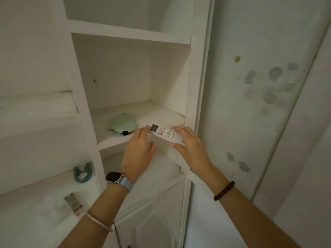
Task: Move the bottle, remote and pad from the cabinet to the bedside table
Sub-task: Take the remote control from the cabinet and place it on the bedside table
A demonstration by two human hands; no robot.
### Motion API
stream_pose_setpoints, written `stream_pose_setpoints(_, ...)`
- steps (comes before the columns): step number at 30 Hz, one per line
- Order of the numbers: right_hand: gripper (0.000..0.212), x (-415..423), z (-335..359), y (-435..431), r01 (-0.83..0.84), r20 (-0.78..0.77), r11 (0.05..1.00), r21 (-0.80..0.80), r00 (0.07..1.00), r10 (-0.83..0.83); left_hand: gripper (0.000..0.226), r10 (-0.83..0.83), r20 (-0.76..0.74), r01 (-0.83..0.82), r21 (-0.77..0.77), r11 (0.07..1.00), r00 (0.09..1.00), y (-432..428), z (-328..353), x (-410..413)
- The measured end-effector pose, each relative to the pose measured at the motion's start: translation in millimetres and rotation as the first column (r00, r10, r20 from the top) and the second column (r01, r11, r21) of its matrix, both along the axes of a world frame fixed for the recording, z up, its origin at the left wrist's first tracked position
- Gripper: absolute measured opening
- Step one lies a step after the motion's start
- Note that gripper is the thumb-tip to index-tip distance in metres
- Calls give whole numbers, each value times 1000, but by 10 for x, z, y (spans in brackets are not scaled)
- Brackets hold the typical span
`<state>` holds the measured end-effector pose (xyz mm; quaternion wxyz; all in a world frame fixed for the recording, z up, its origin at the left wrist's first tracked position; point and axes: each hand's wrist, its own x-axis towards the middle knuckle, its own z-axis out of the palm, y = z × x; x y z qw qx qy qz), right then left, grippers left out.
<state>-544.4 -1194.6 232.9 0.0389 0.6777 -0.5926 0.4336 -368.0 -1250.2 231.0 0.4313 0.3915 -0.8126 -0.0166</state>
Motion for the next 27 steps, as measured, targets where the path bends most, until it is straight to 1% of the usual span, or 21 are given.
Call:
stream_pose_setpoints(7, 53, 158, -193, 318, -182, -40, 980, 73, 982, 186, 46, 140, 23, -141, 32, 989, 990, 655, -226, 349)
stream_pose_setpoints(10, 52, 210, -341, 509, -272, -60, 955, 120, 958, 280, 48, 217, 22, -218, 64, 974, 976, 1047, -417, 441)
stream_pose_setpoints(15, 50, 250, -628, 945, -391, -58, 892, 225, 909, 413, 47, 370, 9, -368, 116, 922, 929, 1844, -721, 447)
stream_pose_setpoints(20, 49, 390, -832, 1430, -519, -92, 804, 290, 821, 563, 46, 503, -1, -496, 164, 853, 864, 2666, -966, 538)
stream_pose_setpoints(27, 48, 985, -953, 2084, -695, -70, 634, 339, 654, 754, 45, 700, -4, -682, 220, 698, 714, 3756, -1126, 930)
